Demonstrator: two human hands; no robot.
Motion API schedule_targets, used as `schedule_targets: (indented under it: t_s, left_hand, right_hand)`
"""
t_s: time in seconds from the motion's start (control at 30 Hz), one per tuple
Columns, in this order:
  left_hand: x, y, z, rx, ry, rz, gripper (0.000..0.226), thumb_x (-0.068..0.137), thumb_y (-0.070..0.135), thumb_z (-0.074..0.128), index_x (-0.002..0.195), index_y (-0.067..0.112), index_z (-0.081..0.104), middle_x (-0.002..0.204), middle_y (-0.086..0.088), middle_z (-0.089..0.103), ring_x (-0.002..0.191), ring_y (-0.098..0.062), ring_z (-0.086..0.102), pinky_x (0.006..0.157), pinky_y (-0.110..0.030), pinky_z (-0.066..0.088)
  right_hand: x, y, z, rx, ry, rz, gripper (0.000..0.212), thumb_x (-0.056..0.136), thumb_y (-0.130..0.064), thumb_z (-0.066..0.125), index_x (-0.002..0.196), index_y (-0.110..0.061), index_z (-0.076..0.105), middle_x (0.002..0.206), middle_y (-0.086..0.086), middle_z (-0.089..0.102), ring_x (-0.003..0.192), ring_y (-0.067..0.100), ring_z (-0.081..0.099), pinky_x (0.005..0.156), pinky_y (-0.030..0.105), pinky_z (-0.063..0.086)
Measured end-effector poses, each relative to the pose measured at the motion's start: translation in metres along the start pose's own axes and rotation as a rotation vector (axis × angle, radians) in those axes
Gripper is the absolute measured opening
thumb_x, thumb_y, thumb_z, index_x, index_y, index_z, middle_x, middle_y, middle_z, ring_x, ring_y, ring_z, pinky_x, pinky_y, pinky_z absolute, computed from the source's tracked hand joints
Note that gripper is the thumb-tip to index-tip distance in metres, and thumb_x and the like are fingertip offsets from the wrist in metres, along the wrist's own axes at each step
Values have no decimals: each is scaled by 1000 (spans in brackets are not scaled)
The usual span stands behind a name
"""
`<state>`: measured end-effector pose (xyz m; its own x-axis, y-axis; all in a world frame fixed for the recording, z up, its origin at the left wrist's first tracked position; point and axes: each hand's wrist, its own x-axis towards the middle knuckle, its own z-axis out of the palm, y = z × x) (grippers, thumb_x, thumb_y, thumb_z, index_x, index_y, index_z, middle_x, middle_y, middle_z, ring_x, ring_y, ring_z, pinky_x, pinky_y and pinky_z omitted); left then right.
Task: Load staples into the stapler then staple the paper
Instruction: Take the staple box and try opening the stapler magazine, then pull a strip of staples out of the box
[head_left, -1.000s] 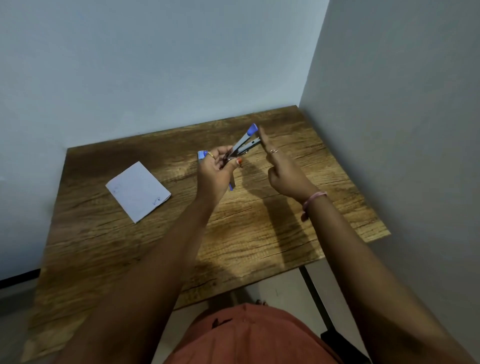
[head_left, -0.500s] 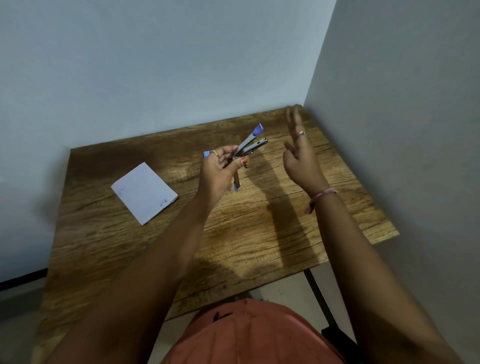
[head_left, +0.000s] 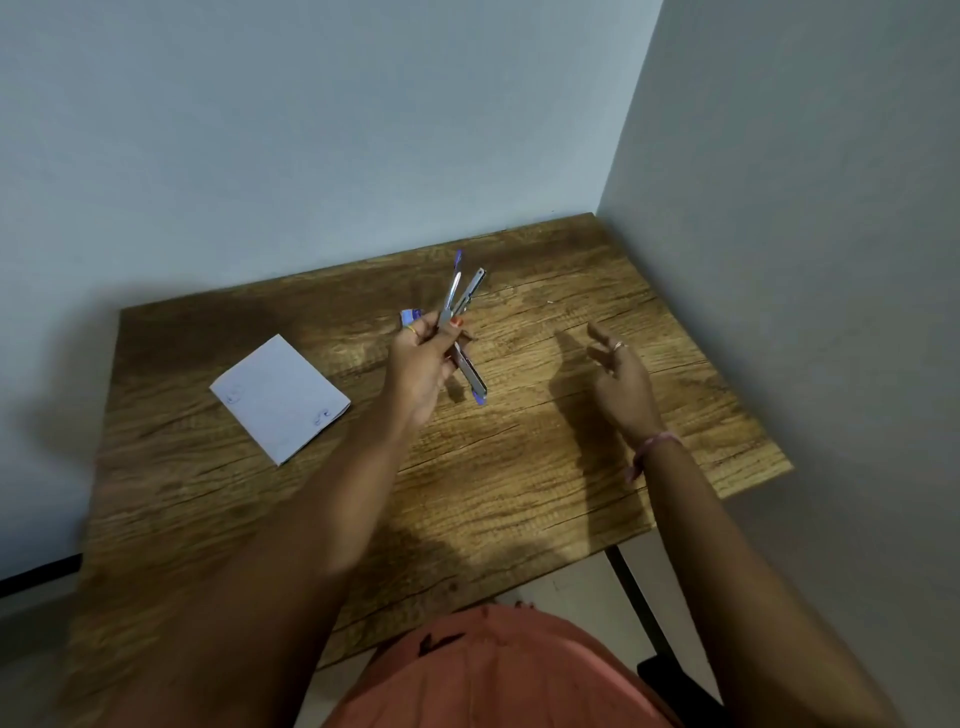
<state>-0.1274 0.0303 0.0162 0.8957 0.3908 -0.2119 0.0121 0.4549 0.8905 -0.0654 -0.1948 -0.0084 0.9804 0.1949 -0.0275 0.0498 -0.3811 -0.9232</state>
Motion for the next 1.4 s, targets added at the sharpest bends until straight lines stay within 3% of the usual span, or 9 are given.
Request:
schedule_targets:
  t_s: [0.07,0.23,0.33,0.53,0.87,1.03,1.13,1.27,1.4]
  left_hand:
    - [-1,-3,-1,-95,18,-77,12,94,4,52,103,5,60,91,-10,65,78,-15,65,70,-23,58]
    - [-4,-7,1,-265,61,-221,15,95,1,47,106,0,57,97,-14,64,86,-19,66,72,-26,57]
    - [-5,-9,2,-242,51,-250,12,94,0,49,96,6,59,89,-10,66,85,-18,65,75,-26,55]
    - [-2,-18,4,-40,97,-294,20,90,7,59,110,9,61,90,0,68,80,-9,64,71,-22,51]
    - [13,-29,4,-42,91,-365,30,93,-1,51,123,-2,52,124,-19,59,104,-22,60,86,-30,49]
    - [17,-26,0,200,49,-286,31,94,-4,48,125,-1,52,121,-18,61,99,-20,63,70,-21,56]
    - [24,-19,-11,438,109,-126,26,94,1,51,119,0,57,118,-15,64,98,-22,64,80,-30,55]
    - [36,-10,-33,951,255,181,28,91,12,57,118,6,60,120,-12,61,106,-21,59,83,-18,41]
    - [47,-14,-46,1148,312,181,51,87,27,63,133,10,47,137,-14,41,123,-30,45,101,-41,40]
  right_hand:
    - [-12,13,9,-134,-49,-40,48,89,5,46,135,-10,49,138,9,50,129,23,46,110,39,37]
    - [-27,30,36,-523,-1,-201,35,89,-4,51,121,-11,64,132,6,56,123,22,47,105,25,28]
    - [-24,25,44,-427,40,-117,29,92,-12,53,118,-14,65,126,5,59,120,22,49,106,32,35]
    - [-38,-7,69,380,-190,27,18,92,-29,60,102,-19,71,94,-5,73,91,9,66,80,25,52]
    - [-38,-5,93,112,109,-84,22,85,-8,67,107,-7,70,103,7,72,95,13,67,86,20,50]
    - [-20,-6,84,-66,225,-96,20,84,-8,66,103,-11,72,99,2,72,92,12,65,87,26,51]
    - [-5,-7,74,-157,250,-87,20,85,-12,67,104,-13,72,102,2,72,95,10,64,89,25,50]
    - [12,-10,71,-238,245,-170,21,84,-9,67,104,-11,72,102,5,73,93,8,62,86,11,41]
    - [18,-11,75,-240,219,-173,22,85,-11,67,106,-9,71,104,7,72,98,17,65,88,14,42]
